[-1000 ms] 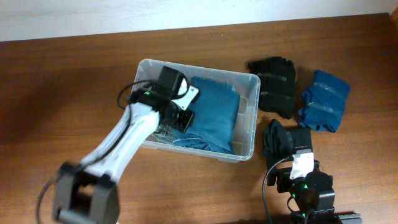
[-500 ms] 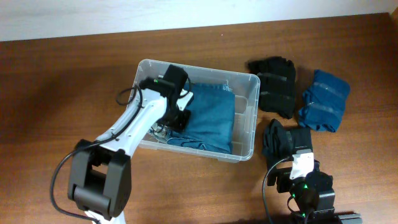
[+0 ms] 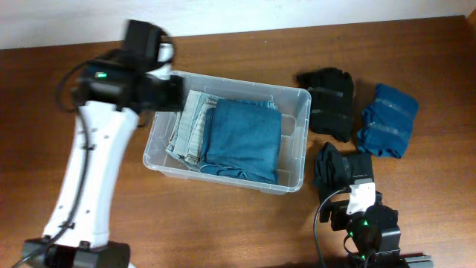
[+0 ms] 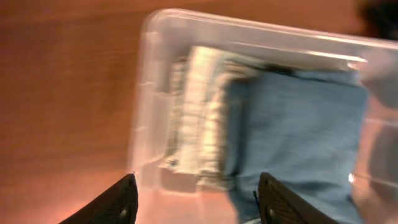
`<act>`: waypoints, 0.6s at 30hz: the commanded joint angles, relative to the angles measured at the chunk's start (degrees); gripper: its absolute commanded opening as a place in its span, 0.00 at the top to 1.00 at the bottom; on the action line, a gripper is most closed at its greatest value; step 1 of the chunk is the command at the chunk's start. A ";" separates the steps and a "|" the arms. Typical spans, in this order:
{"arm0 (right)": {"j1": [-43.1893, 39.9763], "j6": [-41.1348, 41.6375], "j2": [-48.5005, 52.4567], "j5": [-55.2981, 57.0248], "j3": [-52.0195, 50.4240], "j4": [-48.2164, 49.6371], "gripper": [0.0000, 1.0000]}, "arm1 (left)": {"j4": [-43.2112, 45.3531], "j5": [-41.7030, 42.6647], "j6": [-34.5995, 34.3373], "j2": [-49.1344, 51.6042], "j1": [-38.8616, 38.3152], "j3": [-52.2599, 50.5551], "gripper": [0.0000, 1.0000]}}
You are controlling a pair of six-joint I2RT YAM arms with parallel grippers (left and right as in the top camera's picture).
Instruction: Pack container
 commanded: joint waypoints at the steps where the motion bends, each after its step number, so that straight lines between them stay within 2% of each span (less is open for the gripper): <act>1: -0.44 -0.24 -0.52 -0.31 -0.31 0.00 0.02 | -1.01 1.73 3.89 1.31 5.16 -1.42 0.38; 4: -0.44 -0.24 -0.52 -0.31 -0.31 0.00 0.02 | -1.03 7.41 9.35 3.04 7.02 -3.85 0.38; 11: -0.44 -0.24 -0.52 -0.31 -0.31 0.00 0.02 | 1.11 7.72 16.61 9.77 7.50 -6.88 0.39; 15: -0.44 -0.24 -0.52 -0.31 -0.31 0.00 0.02 | 3.45 6.78 16.31 13.99 8.02 -6.88 0.39; 18: -0.44 -0.24 -0.52 -0.31 -0.31 0.00 0.02 | 4.24 4.42 13.25 17.16 8.83 -6.88 0.41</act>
